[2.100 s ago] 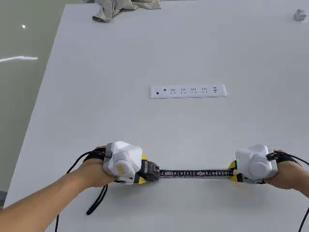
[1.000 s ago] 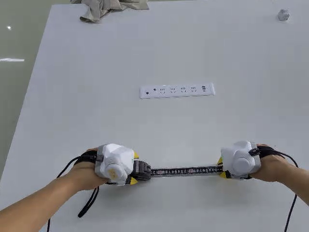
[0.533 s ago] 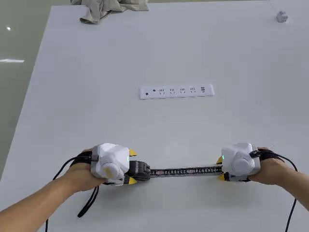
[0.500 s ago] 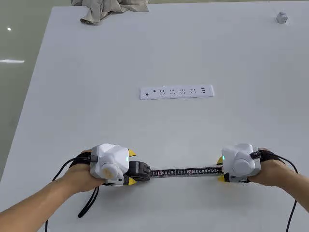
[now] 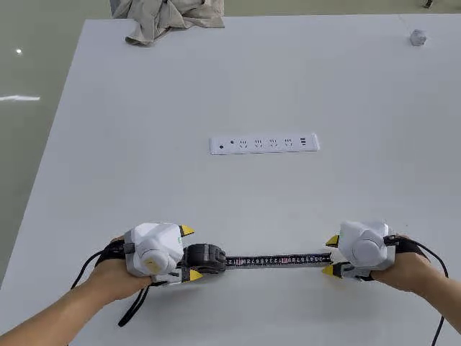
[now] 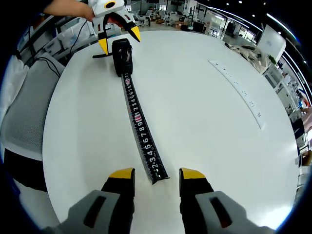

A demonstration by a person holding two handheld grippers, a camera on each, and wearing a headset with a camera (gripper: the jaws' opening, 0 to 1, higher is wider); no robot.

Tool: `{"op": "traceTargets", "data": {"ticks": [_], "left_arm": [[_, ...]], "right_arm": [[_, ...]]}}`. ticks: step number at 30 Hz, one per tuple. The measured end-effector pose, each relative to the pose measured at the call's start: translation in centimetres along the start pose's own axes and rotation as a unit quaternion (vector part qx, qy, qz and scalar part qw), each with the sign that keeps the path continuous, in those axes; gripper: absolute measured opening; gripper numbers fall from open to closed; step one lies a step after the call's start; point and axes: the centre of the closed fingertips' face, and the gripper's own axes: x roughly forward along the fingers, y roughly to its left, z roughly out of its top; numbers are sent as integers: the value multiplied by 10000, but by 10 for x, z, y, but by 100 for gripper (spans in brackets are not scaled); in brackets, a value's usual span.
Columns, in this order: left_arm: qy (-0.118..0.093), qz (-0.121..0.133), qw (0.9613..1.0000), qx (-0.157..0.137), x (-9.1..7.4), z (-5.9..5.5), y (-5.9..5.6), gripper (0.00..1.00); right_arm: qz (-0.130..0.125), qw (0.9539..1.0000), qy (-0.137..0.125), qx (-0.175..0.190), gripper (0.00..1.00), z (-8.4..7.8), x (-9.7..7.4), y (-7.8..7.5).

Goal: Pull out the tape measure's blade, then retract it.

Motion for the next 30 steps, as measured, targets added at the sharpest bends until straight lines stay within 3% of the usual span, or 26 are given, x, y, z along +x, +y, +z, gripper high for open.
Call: {"op": "traceTargets", "data": {"ticks": [5, 8, 13, 16, 20, 21, 25, 30], "left_arm": [[-134, 187, 9981, -576, -4, -1, -1, 55], [-176, 242, 9972, -685, -7, -3, -5, 56], [-349, 473, 9907, -1229, -14, -4, -5, 58], [-336, 602, 9891, -1298, -17, -9, -7, 59], [-455, 829, 9820, -1634, -22, -9, -7, 62], [-498, 884, 9785, -1793, -24, -10, -7, 63], [-483, 997, 9761, -1868, -25, -14, -10, 65], [-527, 1180, 9699, -2063, -29, -16, -13, 67]], "right_arm": [[-139, 9984, -249, 490, 41, 5, -5, 2], [-181, 9975, -290, 611, 42, 4, -6, 5], [-275, 9943, -468, 913, 46, 8, -9, 9], [-306, 9921, -551, 1084, 47, 8, -11, 13], [-356, 9886, -682, 1298, 50, 10, -13, 20], [-387, 9876, -727, 1336, 51, 10, -14, 22], [-486, 9832, -882, 1520, 54, 14, -17, 28], [-563, 9798, -976, 1652, 56, 15, -19, 38]]}}
